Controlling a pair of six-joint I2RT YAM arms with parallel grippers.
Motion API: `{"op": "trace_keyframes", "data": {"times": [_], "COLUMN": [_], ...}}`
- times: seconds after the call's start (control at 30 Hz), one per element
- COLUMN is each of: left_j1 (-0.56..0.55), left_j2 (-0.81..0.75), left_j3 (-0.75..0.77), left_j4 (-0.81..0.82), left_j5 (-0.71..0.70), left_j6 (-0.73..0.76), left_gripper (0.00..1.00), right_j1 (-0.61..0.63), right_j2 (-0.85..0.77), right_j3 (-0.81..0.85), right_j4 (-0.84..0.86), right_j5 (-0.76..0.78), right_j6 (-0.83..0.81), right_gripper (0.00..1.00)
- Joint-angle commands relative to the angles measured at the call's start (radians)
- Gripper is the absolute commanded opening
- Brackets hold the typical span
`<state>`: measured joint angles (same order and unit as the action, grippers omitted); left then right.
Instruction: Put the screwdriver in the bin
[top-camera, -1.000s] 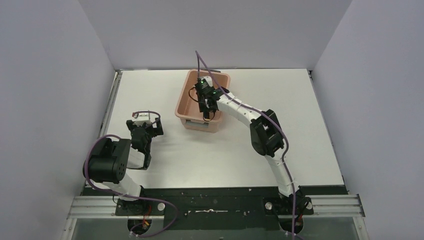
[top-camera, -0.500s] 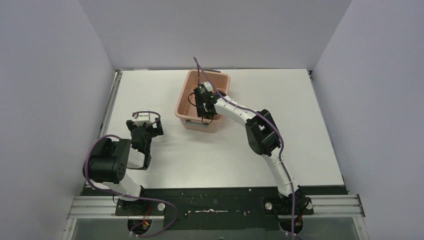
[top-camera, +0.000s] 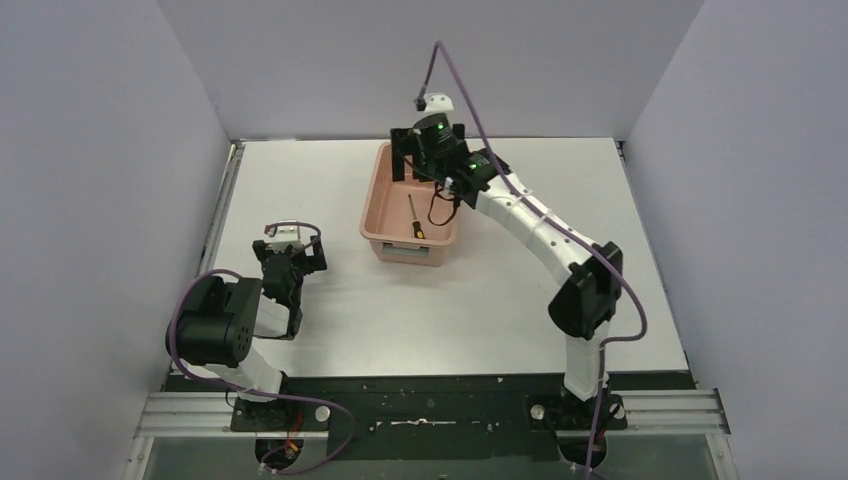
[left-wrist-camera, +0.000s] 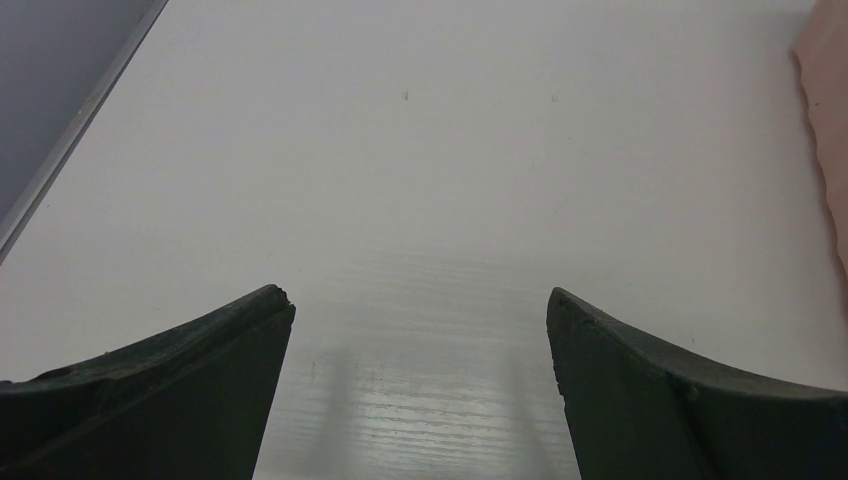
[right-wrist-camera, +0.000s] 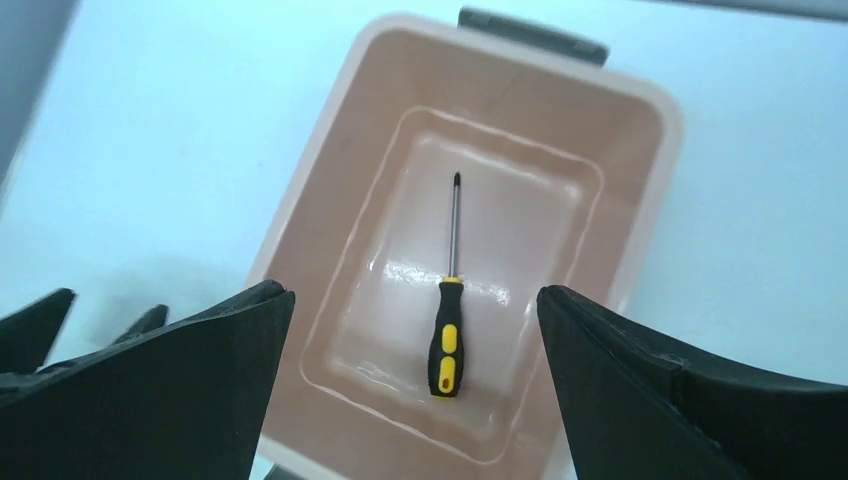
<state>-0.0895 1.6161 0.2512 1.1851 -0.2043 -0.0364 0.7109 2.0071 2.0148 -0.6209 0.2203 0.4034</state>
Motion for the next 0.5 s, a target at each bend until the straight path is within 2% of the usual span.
{"op": "trace_keyframes", "data": {"times": [0.0,0.2,0.47], "left_j1": [0.005,0.005,0.005], "left_j2": [-0.007,-0.006,-0.006], "left_j3": [0.0,0.0,0.0], "left_j4": [0.027,0.027,0.028], "left_j5": [0.013,0.015,0.015], "left_j6": [0.012,0.013,0.012], "left_gripper": [0.97,0.97,0.97], "right_j1": [-0.039,-0.135,-0.339], "right_j2": [-0.184,-0.413,-0.766], "right_j3": [-0.093,-0.331,-0.987], "right_j4": [0.075,0.169,0.459], "right_j5": [0.003,-0.031,0.064], "right_j6": [-0.048,-0.087,-0.156], "right_gripper": [1.0,1.0,1.0]}}
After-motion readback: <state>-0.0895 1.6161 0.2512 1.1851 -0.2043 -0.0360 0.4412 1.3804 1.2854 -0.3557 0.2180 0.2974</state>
